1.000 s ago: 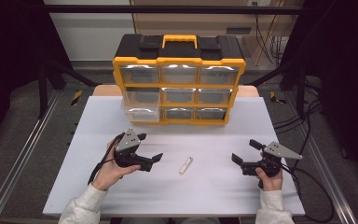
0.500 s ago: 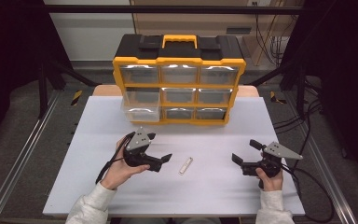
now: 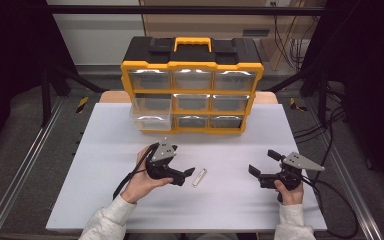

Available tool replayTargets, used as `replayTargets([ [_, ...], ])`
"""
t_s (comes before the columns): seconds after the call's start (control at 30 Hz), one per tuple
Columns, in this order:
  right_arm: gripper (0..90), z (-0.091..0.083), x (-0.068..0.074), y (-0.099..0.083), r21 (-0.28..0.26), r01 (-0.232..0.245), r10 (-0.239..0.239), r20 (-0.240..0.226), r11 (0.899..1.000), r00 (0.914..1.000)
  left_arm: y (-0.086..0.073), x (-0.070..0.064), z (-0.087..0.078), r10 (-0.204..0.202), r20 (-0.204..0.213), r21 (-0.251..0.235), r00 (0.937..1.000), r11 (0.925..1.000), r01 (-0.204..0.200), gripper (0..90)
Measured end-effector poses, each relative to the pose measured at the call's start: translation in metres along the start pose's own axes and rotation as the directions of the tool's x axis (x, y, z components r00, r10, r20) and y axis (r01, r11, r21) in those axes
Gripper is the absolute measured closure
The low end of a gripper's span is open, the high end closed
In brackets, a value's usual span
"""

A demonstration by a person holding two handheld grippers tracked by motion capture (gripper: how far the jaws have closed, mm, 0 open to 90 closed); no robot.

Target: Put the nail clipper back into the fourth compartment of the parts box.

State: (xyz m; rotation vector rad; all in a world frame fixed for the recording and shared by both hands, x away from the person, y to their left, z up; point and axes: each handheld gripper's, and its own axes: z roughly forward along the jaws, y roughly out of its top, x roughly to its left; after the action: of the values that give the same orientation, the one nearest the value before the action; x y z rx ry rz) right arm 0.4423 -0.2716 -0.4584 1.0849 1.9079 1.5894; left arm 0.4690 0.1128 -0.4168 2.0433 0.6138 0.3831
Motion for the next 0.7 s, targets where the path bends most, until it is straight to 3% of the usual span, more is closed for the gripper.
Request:
replayTargets([
  [0.7,0.3,-0.001,0.0,0.0,-0.001,-0.004,0.004,0.0,1.0,1.0,-0.006,-0.016,0.037,-0.001,0.011,0.104,0.9999,0.9946,0.0,6.1],
])
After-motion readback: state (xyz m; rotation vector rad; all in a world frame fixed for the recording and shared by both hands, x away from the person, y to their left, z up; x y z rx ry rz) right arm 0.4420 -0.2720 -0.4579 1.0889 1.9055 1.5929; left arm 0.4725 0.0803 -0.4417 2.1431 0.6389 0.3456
